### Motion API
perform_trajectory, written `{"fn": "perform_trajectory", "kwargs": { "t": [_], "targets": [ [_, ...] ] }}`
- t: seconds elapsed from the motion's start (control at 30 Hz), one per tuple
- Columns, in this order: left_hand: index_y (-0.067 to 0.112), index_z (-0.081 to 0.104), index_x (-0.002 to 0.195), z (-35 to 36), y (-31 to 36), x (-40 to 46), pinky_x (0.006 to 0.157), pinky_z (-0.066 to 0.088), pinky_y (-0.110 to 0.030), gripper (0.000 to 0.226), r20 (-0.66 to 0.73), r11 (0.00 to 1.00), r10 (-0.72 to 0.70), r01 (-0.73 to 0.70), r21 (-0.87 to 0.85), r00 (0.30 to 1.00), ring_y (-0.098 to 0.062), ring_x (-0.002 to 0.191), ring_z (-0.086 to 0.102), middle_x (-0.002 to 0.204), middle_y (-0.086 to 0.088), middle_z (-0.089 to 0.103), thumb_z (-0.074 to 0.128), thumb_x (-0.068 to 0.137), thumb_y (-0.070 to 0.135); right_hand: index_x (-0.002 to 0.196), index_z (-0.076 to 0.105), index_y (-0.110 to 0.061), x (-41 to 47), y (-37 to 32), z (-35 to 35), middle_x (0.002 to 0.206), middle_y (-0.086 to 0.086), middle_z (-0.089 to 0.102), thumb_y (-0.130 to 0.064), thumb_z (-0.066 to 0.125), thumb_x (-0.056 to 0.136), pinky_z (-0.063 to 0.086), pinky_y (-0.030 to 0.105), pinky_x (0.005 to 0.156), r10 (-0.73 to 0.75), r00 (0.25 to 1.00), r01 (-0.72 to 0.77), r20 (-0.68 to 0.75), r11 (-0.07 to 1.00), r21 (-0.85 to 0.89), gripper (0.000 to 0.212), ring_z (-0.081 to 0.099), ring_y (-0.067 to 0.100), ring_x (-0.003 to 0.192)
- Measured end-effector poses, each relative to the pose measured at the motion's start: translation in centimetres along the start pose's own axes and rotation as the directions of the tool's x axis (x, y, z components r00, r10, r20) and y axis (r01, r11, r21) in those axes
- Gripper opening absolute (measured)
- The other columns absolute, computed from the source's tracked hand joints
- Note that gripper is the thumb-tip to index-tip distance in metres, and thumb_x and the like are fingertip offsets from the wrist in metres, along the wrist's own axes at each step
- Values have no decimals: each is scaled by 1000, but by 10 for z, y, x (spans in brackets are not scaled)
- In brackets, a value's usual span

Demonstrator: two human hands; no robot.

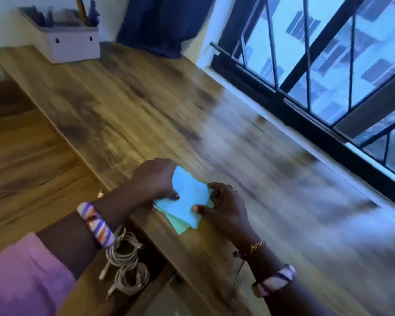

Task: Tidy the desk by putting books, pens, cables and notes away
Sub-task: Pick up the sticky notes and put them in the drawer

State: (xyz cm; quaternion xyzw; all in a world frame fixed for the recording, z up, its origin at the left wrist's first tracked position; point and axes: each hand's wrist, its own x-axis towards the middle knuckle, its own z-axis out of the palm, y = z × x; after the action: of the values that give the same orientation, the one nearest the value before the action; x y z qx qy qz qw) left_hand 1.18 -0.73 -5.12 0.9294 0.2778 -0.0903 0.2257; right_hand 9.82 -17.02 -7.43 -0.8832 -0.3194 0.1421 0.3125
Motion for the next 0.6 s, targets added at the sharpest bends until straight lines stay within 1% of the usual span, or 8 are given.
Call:
{"fn": "perform_trajectory", "kwargs": {
  "t": [0.07, 0.13, 0.27, 0.3, 0.37, 0.47, 0.53, 0.6],
  "targets": [
    [15, 58, 111, -2, -2, 11, 82, 45, -30, 52, 69, 998, 32, -29, -57, 997, -25, 108, 58, 117, -6, 62, 79, 67, 32, 108, 59, -24, 8, 2, -1, 81, -15, 49, -27, 87, 57, 47, 30, 74, 29, 999, -29, 20, 999, 27, 58, 49, 5, 74],
    [14, 62, 106, -1, -3, 16, 78, 46, -30, 46, 90, 993, 55, -45, -113, 994, -24, 100, 62, 108, -6, 67, 79, 66, 28, 101, 56, -27, 11, 4, -1, 80, -11, 51, -26, 88, 55, 48, 35, 72, 36, 999, -38, 38, 998, 59, 56, 50, 10, 74],
    [16, 65, 104, 6, -12, 0, 67, 41, -26, 39, 33, 948, 105, -90, -304, 994, -20, 93, 65, 95, 1, 69, 77, 68, 28, 86, 52, -33, 6, 2, -3, 74, -13, 54, -19, 85, 60, 45, 29, 66, 26, 999, -31, 39, 992, 122, 44, 50, 2, 65],
    [15, 66, 102, 8, -15, -10, 66, 42, -26, 40, 43, 897, 124, -93, -431, 991, -19, 90, 65, 92, 1, 69, 77, 66, 29, 83, 55, -30, 2, 1, -5, 70, -13, 56, -17, 83, 64, 44, 25, 62, 28, 999, -34, 36, 984, 173, 36, 50, -1, 60],
    [12, 66, 92, 7, -23, -36, 63, 47, -23, 32, 54, 703, 155, -72, -707, 986, -18, 78, 67, 83, 1, 72, 76, 64, 24, 76, 62, -23, -8, -4, -8, 64, -11, 60, -12, 79, 69, 42, 26, 61, 21, 999, -35, 46, 938, 346, 21, 51, 0, 57],
    [11, 63, 82, 6, -36, -87, 50, 48, -14, 17, -11, 447, 135, -71, -892, 991, -8, 61, 65, 71, 2, 71, 72, 75, 0, 80, 67, -14, -32, -20, -12, 76, 6, 66, -8, 73, 77, 45, 33, 65, -22, 994, -45, 106, 805, 591, 9, 56, 17, 71],
    [15, 67, 81, 6, -48, -129, 46, 47, -15, 20, -72, 349, 71, -92, -933, 995, -7, 57, 65, 74, -3, 70, 81, 67, 14, 83, 65, -11, -54, -39, -9, 77, 8, 65, -3, 64, 83, 49, 29, 60, -70, 986, -54, 153, 728, 683, 9, 57, 16, 67],
    [19, 71, 77, 8, -61, -170, 49, 51, -17, 42, -135, 256, -1, -130, -958, 991, -10, 60, 68, 77, -4, 73, 91, 43, 33, 87, 60, -8, -77, -60, -2, 75, 9, 64, -1, 59, 86, 52, 28, 58, -100, 973, -95, 210, 654, 751, 7, 59, 15, 59]
  ]
}}
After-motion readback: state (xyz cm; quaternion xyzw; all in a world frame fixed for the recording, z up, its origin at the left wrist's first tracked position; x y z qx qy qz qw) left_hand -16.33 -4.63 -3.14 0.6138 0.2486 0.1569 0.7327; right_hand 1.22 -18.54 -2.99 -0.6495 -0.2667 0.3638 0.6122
